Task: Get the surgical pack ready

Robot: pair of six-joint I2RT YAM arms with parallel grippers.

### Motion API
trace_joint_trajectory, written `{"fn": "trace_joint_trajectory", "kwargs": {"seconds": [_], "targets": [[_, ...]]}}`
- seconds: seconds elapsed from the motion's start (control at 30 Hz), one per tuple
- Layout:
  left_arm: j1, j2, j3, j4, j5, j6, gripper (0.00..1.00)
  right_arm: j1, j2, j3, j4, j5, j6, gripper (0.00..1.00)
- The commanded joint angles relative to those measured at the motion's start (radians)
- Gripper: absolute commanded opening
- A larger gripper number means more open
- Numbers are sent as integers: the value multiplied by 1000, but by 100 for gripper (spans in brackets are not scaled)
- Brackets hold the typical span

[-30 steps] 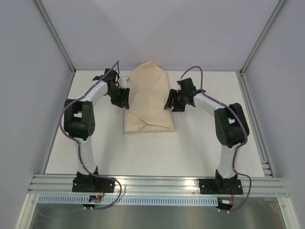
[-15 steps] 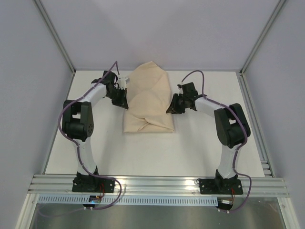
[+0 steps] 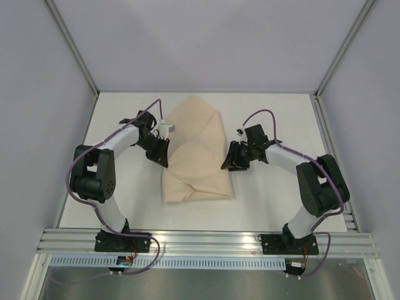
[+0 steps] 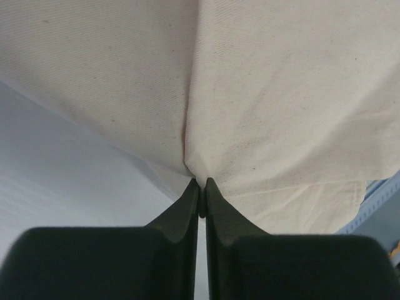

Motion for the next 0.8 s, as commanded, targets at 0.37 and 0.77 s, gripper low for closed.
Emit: {"fn": "trace_joint_trajectory", "kwargs": {"seconds": [0.37,0.77], "targets": [[73,48,431,-233,-145,57,42,-64,212,617,-234,44,-148,33],[73,403,572,-133,-156,-166,33,-97,713,989,-136,-30,41,2]]}}
